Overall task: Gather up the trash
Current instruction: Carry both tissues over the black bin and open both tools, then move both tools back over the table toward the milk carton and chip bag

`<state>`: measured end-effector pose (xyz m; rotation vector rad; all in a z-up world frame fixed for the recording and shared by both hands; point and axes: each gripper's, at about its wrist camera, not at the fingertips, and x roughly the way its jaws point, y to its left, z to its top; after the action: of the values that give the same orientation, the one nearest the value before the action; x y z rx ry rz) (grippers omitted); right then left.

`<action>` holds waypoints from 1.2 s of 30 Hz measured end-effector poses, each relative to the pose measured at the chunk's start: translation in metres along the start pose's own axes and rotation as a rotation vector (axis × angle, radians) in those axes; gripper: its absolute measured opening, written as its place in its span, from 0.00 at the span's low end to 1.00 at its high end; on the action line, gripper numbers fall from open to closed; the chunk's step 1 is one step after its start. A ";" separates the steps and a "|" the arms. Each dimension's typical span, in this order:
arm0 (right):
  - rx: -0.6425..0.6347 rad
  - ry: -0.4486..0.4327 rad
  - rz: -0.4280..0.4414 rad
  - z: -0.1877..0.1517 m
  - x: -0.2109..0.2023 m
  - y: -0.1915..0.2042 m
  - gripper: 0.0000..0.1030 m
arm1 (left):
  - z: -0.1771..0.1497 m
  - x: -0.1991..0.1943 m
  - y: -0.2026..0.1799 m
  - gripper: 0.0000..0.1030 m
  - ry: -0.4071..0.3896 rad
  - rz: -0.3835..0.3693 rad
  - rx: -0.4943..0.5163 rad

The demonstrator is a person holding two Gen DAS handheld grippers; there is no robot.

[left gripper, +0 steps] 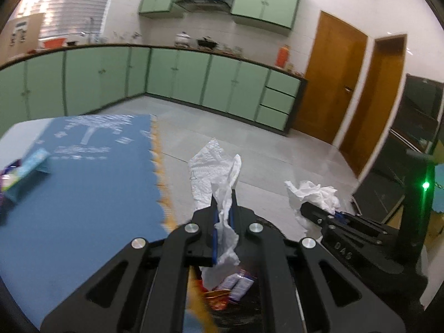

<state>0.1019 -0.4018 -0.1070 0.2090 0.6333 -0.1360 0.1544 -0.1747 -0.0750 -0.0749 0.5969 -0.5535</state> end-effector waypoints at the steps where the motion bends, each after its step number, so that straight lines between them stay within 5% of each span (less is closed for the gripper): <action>1: 0.005 0.011 -0.011 -0.002 0.004 -0.009 0.10 | -0.001 0.007 -0.006 0.05 0.007 -0.008 0.007; 5: 0.028 0.051 -0.022 -0.007 0.020 -0.031 0.10 | -0.006 0.036 -0.020 0.08 0.052 -0.045 0.022; 8: 0.037 0.075 -0.025 -0.008 0.030 -0.041 0.15 | -0.007 0.056 -0.023 0.13 0.092 -0.060 0.017; 11: 0.055 0.087 -0.018 -0.007 0.036 -0.046 0.25 | -0.007 0.064 -0.019 0.28 0.106 -0.066 0.010; 18: 0.066 0.078 -0.023 -0.003 0.039 -0.050 0.38 | 0.002 0.069 -0.013 0.34 0.091 -0.063 -0.008; 29: 0.070 0.029 -0.006 0.004 0.019 -0.040 0.43 | 0.015 0.030 0.010 0.40 -0.005 0.001 -0.024; 33: 0.050 -0.019 0.024 0.010 0.004 -0.015 0.52 | 0.013 0.002 0.029 0.49 -0.055 0.071 -0.016; 36: 0.029 -0.043 0.061 0.015 -0.003 0.012 0.68 | 0.011 -0.022 0.052 0.63 -0.085 0.147 -0.014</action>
<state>0.1104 -0.3936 -0.0918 0.2524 0.5820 -0.0910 0.1691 -0.1202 -0.0662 -0.0665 0.5186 -0.4012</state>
